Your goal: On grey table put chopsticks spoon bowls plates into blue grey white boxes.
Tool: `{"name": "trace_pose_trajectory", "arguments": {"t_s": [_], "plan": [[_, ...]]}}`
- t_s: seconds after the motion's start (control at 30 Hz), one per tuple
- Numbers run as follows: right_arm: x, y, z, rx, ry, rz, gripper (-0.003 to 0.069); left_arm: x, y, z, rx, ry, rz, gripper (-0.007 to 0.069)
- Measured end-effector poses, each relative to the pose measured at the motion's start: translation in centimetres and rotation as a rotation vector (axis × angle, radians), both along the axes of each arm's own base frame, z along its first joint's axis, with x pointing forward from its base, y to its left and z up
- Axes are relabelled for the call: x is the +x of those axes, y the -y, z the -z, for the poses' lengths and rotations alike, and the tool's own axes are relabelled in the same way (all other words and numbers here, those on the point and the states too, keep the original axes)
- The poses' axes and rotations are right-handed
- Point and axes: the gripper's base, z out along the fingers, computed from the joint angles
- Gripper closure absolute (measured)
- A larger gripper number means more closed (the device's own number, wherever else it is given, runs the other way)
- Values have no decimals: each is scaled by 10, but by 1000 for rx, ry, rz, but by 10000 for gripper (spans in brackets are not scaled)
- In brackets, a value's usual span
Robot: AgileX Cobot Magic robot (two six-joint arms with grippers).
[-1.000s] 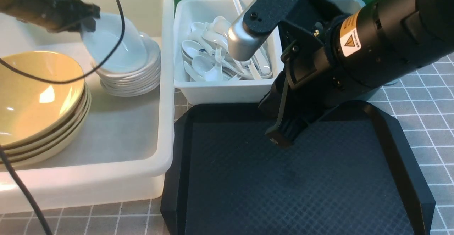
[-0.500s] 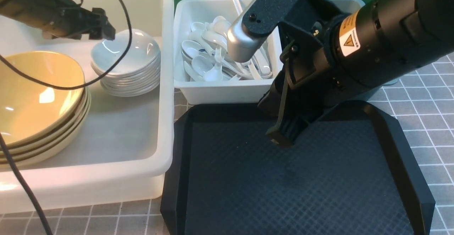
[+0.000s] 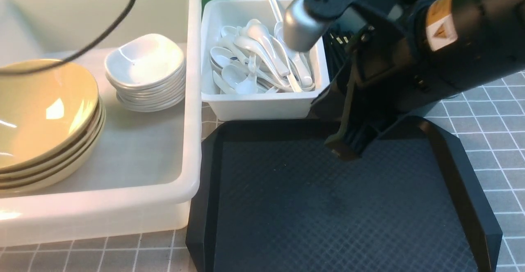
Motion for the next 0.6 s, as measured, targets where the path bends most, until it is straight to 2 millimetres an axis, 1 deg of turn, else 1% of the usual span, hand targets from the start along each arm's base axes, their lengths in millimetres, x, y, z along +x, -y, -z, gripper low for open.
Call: {"name": "trace_pose_trajectory", "arguments": {"t_s": [0.03, 0.07, 0.1, 0.13, 0.17, 0.2, 0.23, 0.27, 0.33, 0.37, 0.4, 0.43, 0.47, 0.5, 0.53, 0.57, 0.6], "plan": [[-3, 3, -4, 11, 10, 1, 625, -17, -1, 6, 4, -8, -16, 634], [-3, 3, -5, 12, 12, 1, 625, -21, -1, 3, 5, 4, -19, 634], [-9, 9, -13, 25, 33, 2, 625, -46, -3, 12, 19, 20, -38, 634], [-13, 13, -17, 37, 46, 2, 625, -57, -4, 17, 30, 31, -48, 634], [-14, 14, -18, 39, 48, 2, 625, -60, -4, 23, 36, 19, -51, 634], [-19, 19, -25, 58, 60, 0, 625, -82, -5, 31, 46, 56, -66, 634], [-23, 23, -30, 72, 75, -1, 625, -93, -6, 37, 45, 79, -76, 634], [-29, 29, -37, 90, 94, -1, 625, -108, -6, 48, 40, 105, -91, 634], [-39, 38, -46, 129, 134, -1, 625, -133, -7, 65, 27, 145, -109, 634], [-42, 42, -46, 143, 149, -2, 625, -145, -7, 74, 16, 167, -122, 634], [-45, 44, -48, 151, 157, -2, 625, -147, -7, 76, 13, 176, -125, 634], [-52, 51, -48, 180, 186, -2, 625, -162, -7, 87, 0, 204, -137, 634], [-56, 55, -47, 197, 204, -2, 624, -171, -7, 96, -4, 217, -144, 634], [-57, 57, -43, 204, 211, -2, 624, -177, -7, 97, -6, 242, -145, 634], [-66, 66, -40, 239, 247, -2, 622, -191, -7, 109, -7, 270, -149, 634], [-73, 72, -34, 273, 284, -2, 622, -201, -7, 114, -7, 305, -151, 634], [-78, 77, -29, 300, 312, -2, 621, -207, -7, 121, -6, 315, -152, 634]]}}
